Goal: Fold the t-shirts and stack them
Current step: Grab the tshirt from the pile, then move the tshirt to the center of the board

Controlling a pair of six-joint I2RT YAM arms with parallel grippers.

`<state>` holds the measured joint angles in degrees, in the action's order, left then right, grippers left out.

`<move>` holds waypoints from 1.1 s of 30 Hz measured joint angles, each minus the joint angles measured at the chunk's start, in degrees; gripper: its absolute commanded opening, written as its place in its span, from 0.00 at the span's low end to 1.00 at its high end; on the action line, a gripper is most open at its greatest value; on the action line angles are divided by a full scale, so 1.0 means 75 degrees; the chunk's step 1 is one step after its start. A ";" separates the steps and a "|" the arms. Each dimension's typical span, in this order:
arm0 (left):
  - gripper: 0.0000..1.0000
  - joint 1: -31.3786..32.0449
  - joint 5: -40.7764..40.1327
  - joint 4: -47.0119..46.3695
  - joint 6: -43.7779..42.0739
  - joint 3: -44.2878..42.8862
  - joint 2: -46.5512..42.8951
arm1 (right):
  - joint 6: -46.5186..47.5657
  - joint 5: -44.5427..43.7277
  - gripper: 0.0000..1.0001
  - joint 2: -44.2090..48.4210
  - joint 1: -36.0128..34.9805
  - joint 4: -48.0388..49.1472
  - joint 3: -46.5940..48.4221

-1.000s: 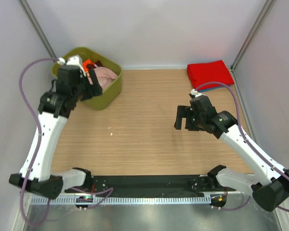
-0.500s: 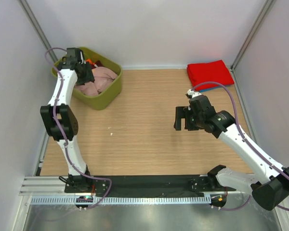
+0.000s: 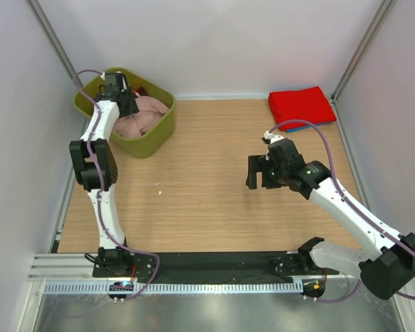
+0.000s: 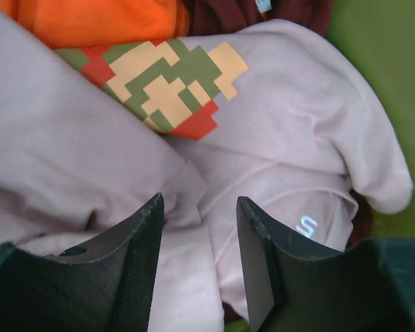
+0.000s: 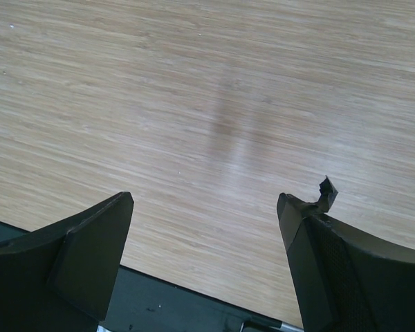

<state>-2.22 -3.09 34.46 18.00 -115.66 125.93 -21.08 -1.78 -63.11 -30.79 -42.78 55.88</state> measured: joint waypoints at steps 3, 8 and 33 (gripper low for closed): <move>0.44 0.0000 -0.0052 -0.0061 0.0000 -0.0184 0.0335 | 0.0003 0.0026 0.93 -0.0035 0.0000 0.0122 -0.0052; 0.33 0.0000 -0.0146 -0.0026 -0.0006 -0.0484 0.0778 | 0.0009 0.0044 0.93 -0.0137 0.0000 0.0213 -0.0052; 0.00 0.0510 0.0131 -0.0801 0.0729 -0.1795 -0.3590 | -0.0309 0.0370 0.93 -0.0335 0.0000 0.0335 -0.0029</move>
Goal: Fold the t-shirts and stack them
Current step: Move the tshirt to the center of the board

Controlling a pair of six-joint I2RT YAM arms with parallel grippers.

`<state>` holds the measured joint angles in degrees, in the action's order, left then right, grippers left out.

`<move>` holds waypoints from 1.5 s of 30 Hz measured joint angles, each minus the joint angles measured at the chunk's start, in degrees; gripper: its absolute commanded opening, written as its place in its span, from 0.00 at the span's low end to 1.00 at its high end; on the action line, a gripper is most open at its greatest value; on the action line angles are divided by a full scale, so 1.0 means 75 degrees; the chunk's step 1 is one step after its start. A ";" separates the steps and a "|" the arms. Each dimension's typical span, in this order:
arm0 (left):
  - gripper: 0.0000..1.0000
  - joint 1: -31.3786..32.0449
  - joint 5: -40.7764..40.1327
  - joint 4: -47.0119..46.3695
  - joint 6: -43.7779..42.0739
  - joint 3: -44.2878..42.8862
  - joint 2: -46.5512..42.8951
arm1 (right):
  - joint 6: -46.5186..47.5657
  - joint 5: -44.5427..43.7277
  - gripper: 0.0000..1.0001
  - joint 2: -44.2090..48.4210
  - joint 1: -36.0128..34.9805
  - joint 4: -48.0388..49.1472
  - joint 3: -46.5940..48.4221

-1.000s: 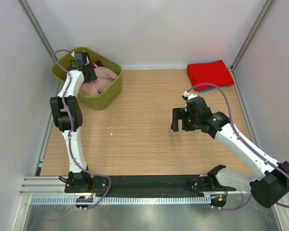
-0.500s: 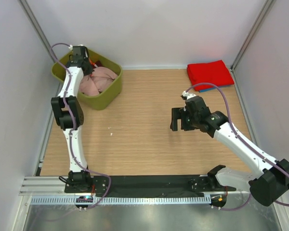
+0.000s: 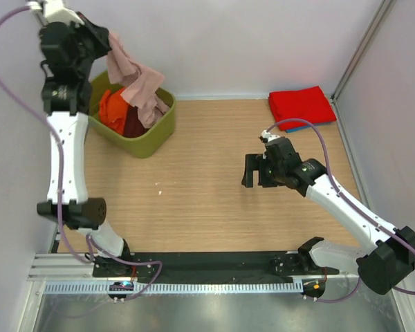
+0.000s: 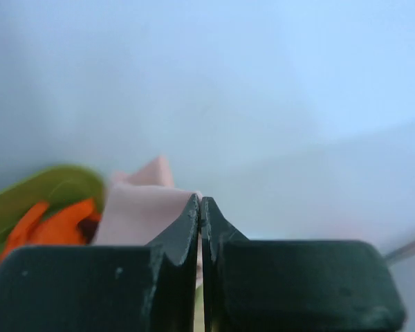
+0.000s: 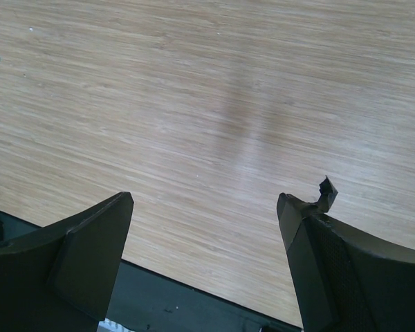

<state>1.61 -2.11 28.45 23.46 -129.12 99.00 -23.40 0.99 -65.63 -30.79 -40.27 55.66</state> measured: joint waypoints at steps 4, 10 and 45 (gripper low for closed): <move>0.00 0.0090 0.0965 -0.0825 0.0918 -0.0055 -0.1507 | -0.0119 0.0009 0.93 0.0026 0.0000 -0.0017 0.0099; 0.01 0.0154 0.2154 -0.2133 0.2436 0.1134 -0.3998 | -0.0271 0.0003 0.93 0.0434 0.0000 -0.0055 0.0233; 0.00 0.4491 0.1349 -0.1233 0.3016 0.6484 -0.4771 | -0.2110 0.1352 1.00 -0.0866 -0.4074 0.4336 -0.2780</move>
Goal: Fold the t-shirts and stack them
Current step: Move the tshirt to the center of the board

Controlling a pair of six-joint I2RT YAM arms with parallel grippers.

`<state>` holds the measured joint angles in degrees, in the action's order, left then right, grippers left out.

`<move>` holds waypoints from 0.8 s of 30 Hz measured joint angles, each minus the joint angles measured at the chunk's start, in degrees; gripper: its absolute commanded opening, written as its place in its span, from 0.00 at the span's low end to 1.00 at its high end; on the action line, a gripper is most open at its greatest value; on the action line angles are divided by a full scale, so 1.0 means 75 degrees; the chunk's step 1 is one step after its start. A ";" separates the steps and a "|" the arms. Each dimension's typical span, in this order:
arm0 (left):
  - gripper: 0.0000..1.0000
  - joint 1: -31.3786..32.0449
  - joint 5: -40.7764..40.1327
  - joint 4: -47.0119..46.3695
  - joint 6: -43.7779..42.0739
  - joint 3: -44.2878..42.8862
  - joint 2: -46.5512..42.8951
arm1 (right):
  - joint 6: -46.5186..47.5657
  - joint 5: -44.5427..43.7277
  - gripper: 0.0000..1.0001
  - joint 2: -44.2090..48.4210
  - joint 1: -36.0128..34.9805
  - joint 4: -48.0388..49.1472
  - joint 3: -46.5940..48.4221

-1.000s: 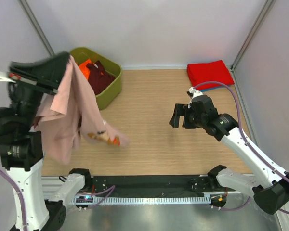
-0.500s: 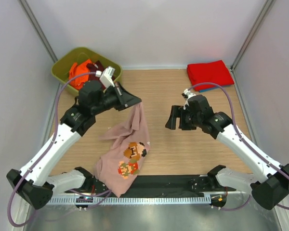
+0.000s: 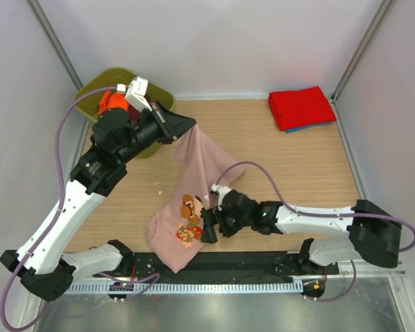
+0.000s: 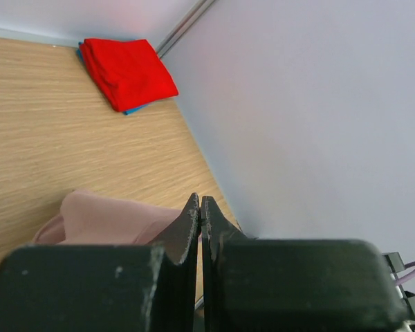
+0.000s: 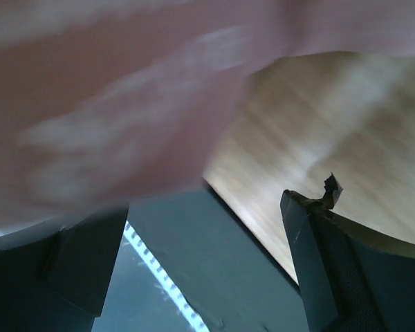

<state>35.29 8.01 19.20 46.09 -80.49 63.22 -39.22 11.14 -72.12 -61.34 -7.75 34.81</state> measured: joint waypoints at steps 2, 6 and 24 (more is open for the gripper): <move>0.00 0.0000 -0.0044 0.0073 -0.0009 0.0003 -0.0055 | 0.0044 -0.0484 1.00 -0.0519 -0.0880 0.0708 0.0026; 0.00 0.0000 -0.0055 0.0312 -0.0012 0.0003 -0.0175 | 0.0038 -0.1734 0.74 -0.1585 -0.1944 0.1396 0.0385; 0.00 0.0000 -0.2565 0.2600 -0.1040 0.1040 -0.2873 | 0.0595 -0.5642 0.01 0.2681 -0.1029 -0.3867 0.2978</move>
<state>35.29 -11.22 38.70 38.28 -72.69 41.67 -34.76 -31.18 -52.01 -69.06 -36.75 57.14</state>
